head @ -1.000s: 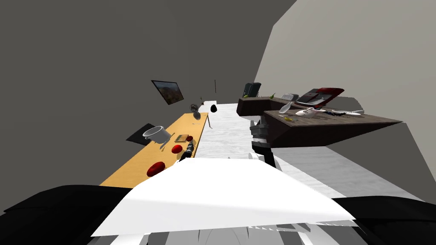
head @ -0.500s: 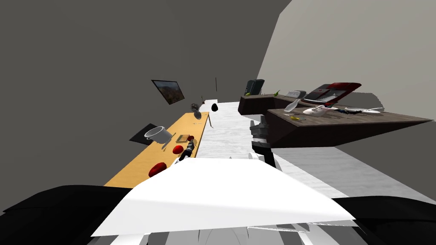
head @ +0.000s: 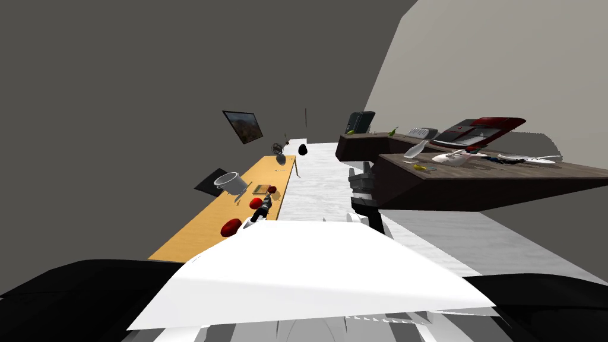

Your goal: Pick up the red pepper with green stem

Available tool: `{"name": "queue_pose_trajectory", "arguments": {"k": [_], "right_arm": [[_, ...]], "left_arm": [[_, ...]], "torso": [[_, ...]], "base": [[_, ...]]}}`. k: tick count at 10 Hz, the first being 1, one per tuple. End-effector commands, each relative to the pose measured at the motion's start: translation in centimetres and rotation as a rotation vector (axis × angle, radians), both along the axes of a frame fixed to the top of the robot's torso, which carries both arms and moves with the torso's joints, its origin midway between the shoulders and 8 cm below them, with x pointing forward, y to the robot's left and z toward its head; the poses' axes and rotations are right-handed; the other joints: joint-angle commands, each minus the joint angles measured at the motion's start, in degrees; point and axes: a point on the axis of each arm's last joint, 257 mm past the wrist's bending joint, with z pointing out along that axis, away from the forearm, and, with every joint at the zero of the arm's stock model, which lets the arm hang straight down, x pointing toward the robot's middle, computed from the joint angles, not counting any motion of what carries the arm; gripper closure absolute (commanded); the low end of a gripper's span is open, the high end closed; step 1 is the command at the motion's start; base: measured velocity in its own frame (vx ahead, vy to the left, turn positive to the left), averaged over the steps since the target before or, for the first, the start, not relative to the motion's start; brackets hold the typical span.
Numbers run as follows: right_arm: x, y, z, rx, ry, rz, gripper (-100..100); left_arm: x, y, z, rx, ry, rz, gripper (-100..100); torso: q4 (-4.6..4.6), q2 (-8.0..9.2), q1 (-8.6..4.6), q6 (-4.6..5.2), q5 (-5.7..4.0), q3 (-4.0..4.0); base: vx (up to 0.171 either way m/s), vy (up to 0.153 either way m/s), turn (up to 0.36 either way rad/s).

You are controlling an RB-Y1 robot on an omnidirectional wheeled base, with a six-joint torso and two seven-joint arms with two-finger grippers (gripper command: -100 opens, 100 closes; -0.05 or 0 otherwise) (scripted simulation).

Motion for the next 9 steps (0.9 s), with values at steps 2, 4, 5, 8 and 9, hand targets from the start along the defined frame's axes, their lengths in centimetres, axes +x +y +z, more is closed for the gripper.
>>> {"name": "queue_pose_trajectory", "arguments": {"k": [2,4,5,8,9], "right_arm": [[0.00,0.00,0.00,0.000,0.000,0.000,0],[0.00,0.00,0.00,0.000,0.000,0.000,0],[0.00,0.00,0.00,0.000,0.000,0.000,0],[0.00,0.00,0.00,0.000,0.000,0.000,0],[0.00,0.00,0.00,0.000,0.000,0.000,0]], "left_arm": [[0.19,-0.23,-0.82,0.000,0.002,0.003,-100],[0.12,-0.14,-0.74,0.000,0.002,0.003,100],[0.12,-0.13,-0.74,0.000,0.002,0.003,100],[0.13,-0.13,-0.73,0.000,0.002,0.002,100],[0.13,-0.13,-0.73,0.000,0.002,0.002,0]], "torso": [[-0.03,-0.19,0.00,0.01,0.00,-0.10],[-0.06,-0.26,0.00,0.00,0.00,-0.16],[-0.04,-0.14,-0.05,0.00,-0.01,-0.09],[-0.02,-0.06,-0.08,0.00,-0.02,-0.04],[-0.02,-0.06,-0.08,0.00,-0.02,-0.04]], "base": [[0.073,0.026,-0.012],[0.026,0.010,-0.002],[0.000,0.000,0.000],[0.000,0.000,0.000],[0.000,0.000,0.000]]}}
